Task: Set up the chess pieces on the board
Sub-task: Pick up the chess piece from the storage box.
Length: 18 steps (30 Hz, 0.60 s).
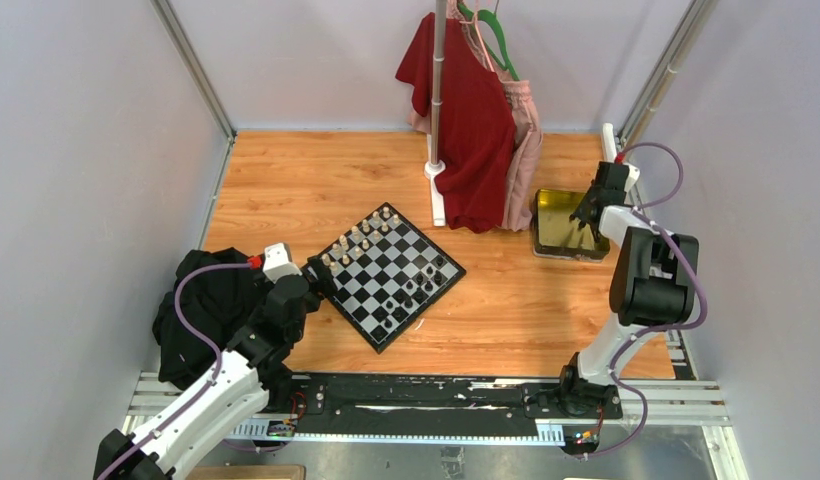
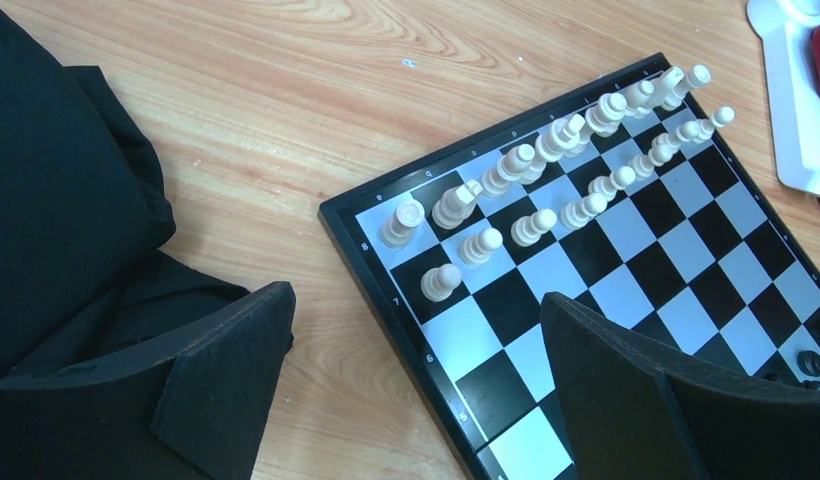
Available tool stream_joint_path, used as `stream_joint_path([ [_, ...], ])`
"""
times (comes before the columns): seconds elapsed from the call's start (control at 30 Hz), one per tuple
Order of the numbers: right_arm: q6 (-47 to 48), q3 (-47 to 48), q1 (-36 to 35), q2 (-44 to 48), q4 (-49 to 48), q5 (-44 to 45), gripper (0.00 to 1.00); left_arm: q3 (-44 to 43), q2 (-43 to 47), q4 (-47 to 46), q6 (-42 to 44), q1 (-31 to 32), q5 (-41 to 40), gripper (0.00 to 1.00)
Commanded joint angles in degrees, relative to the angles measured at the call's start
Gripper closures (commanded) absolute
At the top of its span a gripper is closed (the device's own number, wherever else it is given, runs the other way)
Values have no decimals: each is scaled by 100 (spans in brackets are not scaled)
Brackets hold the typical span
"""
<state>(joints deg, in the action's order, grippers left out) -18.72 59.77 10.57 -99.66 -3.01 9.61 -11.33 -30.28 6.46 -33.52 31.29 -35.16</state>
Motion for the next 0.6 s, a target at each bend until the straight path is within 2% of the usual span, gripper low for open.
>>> stream_joint_path([
  [0.0, -69, 240, 121, -162, -33, -85, 65, 33, -54, -195, 55, 35, -44, 0],
  [0.4, -151, 349, 143, -490, -33, -230, 67, 8, -217, -258, 63, 35, -29, 0],
  [0.57, -154, 373, 156, -574, -42, -245, 72, -5, -256, -275, 65, 35, -13, 0],
])
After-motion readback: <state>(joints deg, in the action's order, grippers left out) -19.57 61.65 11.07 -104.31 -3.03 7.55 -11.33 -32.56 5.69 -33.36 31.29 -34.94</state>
